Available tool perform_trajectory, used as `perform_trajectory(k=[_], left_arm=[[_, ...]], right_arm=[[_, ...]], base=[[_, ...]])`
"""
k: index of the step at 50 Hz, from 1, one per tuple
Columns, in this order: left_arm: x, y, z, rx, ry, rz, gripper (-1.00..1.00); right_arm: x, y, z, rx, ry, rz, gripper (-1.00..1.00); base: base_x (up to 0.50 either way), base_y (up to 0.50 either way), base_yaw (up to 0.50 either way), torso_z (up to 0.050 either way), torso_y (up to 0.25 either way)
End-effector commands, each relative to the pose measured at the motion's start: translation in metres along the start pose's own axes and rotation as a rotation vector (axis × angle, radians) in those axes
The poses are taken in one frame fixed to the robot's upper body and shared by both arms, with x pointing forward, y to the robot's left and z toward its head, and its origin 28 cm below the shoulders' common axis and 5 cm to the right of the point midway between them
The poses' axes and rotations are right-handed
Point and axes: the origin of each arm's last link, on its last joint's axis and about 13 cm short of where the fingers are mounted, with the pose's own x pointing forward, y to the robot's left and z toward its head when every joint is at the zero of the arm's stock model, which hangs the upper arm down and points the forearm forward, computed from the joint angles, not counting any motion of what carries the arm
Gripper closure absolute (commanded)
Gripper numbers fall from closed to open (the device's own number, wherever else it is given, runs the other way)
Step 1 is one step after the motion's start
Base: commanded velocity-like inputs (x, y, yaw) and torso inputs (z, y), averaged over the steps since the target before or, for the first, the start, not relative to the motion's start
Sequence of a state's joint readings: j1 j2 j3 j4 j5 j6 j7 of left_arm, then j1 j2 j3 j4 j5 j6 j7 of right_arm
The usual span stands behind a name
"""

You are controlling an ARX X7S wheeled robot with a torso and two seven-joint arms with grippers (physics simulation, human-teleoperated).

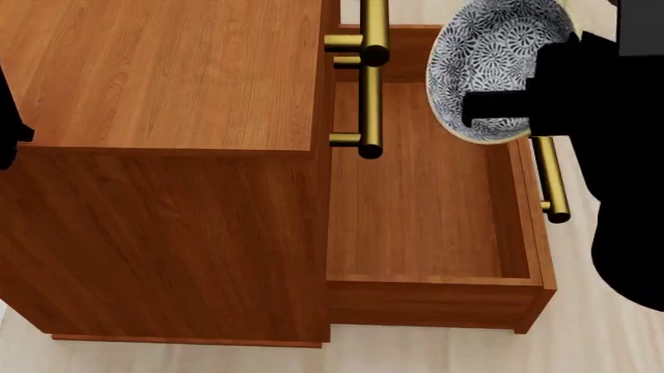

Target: Put the bowl in the bottom drawer of the cabinet.

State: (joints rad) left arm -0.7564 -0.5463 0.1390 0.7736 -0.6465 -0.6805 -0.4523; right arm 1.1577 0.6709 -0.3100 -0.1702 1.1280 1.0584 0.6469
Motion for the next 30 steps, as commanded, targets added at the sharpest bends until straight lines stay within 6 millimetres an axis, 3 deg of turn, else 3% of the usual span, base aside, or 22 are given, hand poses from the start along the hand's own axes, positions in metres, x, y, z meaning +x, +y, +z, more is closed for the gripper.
perform_trajectory(k=[1,30], left_arm=[[0.0,0.0,0.0,0.0,0.0,0.002,-1.0],[-0.001,0.001,0.0,-0.001,0.0,0.004,-1.0]], right_arm=[[0.007,0.006,-0.005,-0.011,0.007,0.009,1.0],[0.013,0.012,-0.024,-0.025,0.048,0.026,1.0]], base=[[0.0,0.0,0.0,0.0,0.0],[0.0,0.0,0.0,0.0,0.001]])
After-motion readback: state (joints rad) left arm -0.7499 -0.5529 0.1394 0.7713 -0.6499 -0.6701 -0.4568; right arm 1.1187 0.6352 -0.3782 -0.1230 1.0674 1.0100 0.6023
